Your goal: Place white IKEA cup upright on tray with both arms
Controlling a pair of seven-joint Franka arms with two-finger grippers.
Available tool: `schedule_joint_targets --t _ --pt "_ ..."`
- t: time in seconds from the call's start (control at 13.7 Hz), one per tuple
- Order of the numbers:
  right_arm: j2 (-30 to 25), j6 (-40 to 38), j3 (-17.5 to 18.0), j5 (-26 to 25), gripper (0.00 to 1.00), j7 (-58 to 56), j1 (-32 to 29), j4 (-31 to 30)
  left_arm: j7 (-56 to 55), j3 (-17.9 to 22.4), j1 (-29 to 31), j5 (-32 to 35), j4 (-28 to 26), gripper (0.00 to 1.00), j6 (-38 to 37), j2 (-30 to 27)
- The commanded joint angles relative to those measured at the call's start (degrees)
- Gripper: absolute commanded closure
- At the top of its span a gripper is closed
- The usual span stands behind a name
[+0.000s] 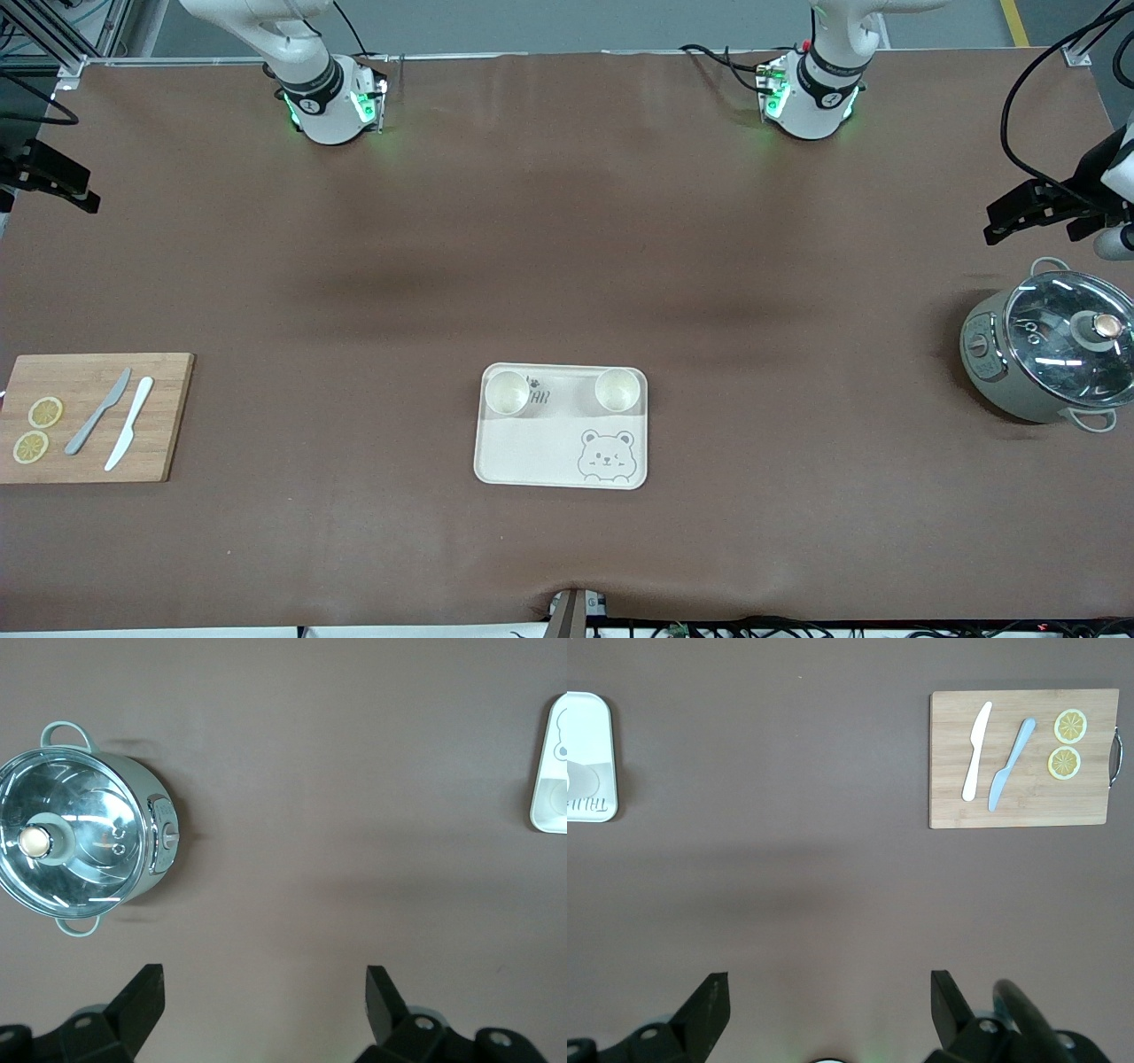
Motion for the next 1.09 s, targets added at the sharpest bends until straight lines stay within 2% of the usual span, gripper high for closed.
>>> schedule_joint_targets --t 0.0,0.29,1.02 --pt "-0.9 -0.1 0.9 -0.5 0.00 -0.2 -1.3 -0.1 1.2 0.0 -0.1 0.9 0.9 0.00 0.0 1.1" --pt "-0.8 -0.3 1.2 1.8 0.00 -0.5 -4.4 -0.1 1.2 -0.1 -0.8 0.9 3.4 0.00 0.0 3.2" --pt "-0.9 -0.3 3.8 1.4 0.00 -0.7 -5.1 -0.1 1.2 0.5 0.0 0.1 4.5 0.00 0.5 3.8"
